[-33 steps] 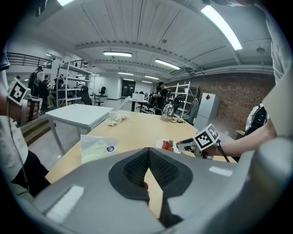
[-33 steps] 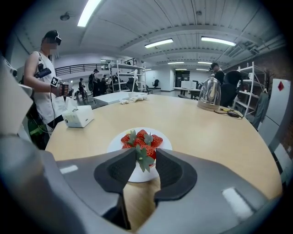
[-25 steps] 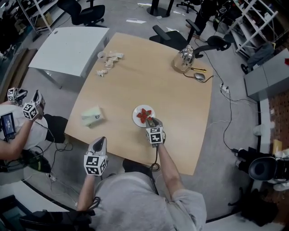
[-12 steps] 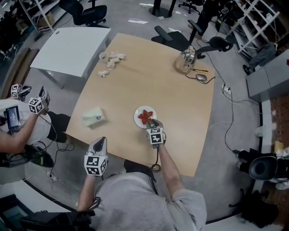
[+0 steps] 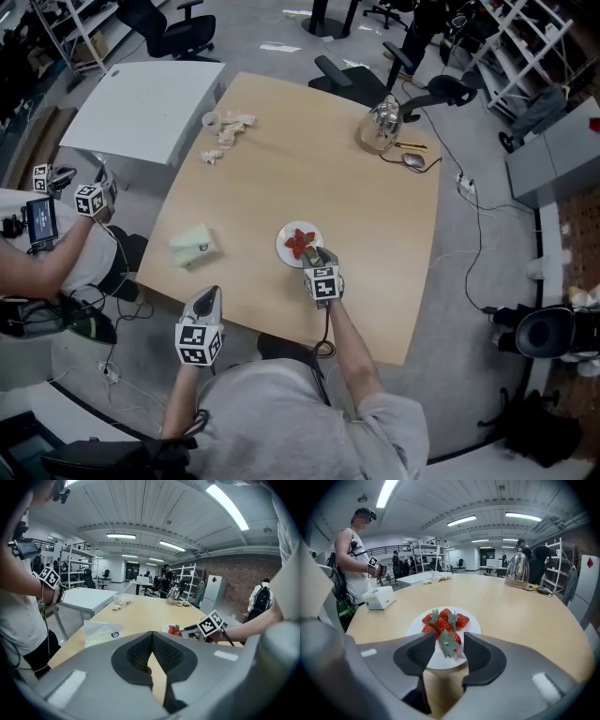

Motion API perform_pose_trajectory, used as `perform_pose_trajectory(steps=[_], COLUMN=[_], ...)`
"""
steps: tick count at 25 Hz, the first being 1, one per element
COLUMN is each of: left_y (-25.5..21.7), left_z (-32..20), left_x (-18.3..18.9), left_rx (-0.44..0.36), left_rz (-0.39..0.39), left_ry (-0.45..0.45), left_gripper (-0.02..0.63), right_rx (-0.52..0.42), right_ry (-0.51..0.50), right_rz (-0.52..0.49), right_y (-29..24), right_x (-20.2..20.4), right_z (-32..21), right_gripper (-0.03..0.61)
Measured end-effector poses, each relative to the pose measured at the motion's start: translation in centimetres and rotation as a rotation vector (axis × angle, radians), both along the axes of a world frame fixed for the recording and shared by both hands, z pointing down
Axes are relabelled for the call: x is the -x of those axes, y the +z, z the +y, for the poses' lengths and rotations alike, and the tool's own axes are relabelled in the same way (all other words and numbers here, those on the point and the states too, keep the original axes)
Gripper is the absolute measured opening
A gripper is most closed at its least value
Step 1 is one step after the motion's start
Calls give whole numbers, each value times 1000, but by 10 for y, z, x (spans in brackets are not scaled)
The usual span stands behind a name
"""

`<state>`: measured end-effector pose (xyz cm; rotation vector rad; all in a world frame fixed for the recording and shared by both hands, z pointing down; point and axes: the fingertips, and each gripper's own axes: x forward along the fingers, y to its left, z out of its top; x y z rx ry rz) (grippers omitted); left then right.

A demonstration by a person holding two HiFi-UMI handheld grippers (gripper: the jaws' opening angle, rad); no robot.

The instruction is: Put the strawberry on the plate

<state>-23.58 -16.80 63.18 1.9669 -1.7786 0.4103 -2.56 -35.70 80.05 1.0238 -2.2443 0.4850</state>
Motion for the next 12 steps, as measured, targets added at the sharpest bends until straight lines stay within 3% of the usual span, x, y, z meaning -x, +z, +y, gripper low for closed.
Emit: perform_pose_trajectory(steps=[12], left_y=[1], left_z=[8], left_x=[-2], left_rx=[-17], left_rz=[10], left_ry=[22], left_gripper=[18], right_rx=[-35], right_ry=[40], right_rz=[-12], right_y=[-14], right_x=[-7], right_z=[7], right_gripper=[229])
